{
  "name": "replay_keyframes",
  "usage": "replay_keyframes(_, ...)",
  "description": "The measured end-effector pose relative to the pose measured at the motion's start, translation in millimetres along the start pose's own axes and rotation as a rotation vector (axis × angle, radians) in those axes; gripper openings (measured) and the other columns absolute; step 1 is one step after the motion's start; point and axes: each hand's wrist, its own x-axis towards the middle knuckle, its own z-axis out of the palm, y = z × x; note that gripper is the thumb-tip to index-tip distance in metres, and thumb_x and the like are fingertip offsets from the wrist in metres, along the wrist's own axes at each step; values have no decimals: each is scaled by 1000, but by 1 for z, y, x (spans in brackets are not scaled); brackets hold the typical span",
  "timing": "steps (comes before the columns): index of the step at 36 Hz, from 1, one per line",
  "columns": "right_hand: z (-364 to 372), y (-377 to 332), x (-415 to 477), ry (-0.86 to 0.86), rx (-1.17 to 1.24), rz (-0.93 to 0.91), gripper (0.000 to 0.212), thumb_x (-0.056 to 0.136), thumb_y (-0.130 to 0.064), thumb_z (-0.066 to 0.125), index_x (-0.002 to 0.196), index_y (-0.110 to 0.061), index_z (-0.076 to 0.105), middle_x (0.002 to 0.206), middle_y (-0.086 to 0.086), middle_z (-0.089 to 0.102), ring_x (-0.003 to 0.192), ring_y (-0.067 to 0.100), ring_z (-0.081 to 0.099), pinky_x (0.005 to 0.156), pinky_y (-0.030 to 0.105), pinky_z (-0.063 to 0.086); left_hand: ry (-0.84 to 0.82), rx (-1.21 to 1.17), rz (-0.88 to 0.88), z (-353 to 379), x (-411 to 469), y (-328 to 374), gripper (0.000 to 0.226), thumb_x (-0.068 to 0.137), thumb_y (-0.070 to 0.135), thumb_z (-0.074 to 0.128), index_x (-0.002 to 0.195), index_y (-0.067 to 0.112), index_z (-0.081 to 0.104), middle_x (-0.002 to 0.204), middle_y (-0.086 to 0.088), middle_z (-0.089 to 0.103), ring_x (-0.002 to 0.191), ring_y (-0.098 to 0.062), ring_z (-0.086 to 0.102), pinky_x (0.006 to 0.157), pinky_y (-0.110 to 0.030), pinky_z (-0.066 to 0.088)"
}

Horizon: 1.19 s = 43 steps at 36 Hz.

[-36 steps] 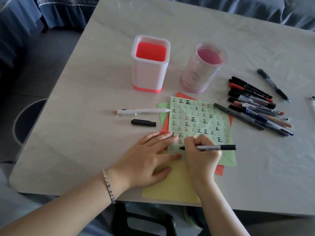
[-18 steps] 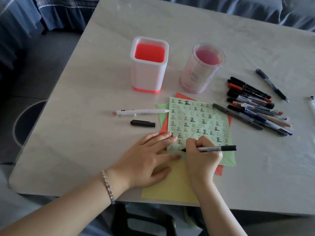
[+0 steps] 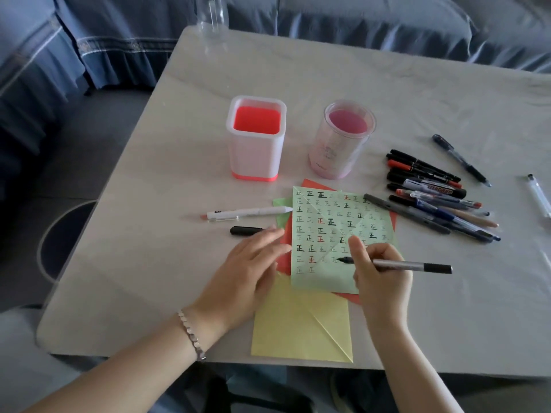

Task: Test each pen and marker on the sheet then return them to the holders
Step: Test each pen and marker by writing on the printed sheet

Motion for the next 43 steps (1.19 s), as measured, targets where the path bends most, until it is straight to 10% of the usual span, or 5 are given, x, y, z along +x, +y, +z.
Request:
replay_keyframes(16, -42, -39, -8, -227, 46, 36, 30, 89, -39, 52, 73, -20, 68, 71, 4, 71, 60, 16, 60, 53, 24, 45, 57, 521, 9, -19, 24, -14, 29, 83, 28, 40, 79, 16, 66, 80, 2, 57, 83, -17, 42, 70, -29, 31)
replay_keyframes(20, -48, -41, -8, -192, 49, 30, 26, 93, -13, 47, 70, -7, 57, 56, 7, 65, 54, 20, 54, 50, 22, 44, 76, 252, -119, -20, 27, 8, 26, 89, 28, 39, 91, 13, 60, 89, 1, 60, 87, -14, 47, 76, -25, 34)
replay_keyframes(28, -51, -67, -11, -135, 321, 103, 24, 80, -24, 54, 66, -4, 52, 52, 16, 65, 41, 18, 55, 43, 22, 46, 47, -678, -404, -30, 46, 71, 11, 85, 16, 66, 87, 25, 61, 75, 10, 66, 73, -7, 61, 67, -16, 46)
replay_keyframes(43, -48, -75, -12, -132, 323, 30, 27, 81, -20, 53, 62, -1, 49, 46, 15, 62, 35, 18, 52, 40, 20, 44, -60, -675, -328, -37, 50, 98, 17, 81, 12, 69, 81, 29, 66, 75, 16, 65, 70, 1, 57, 66, -10, 40)
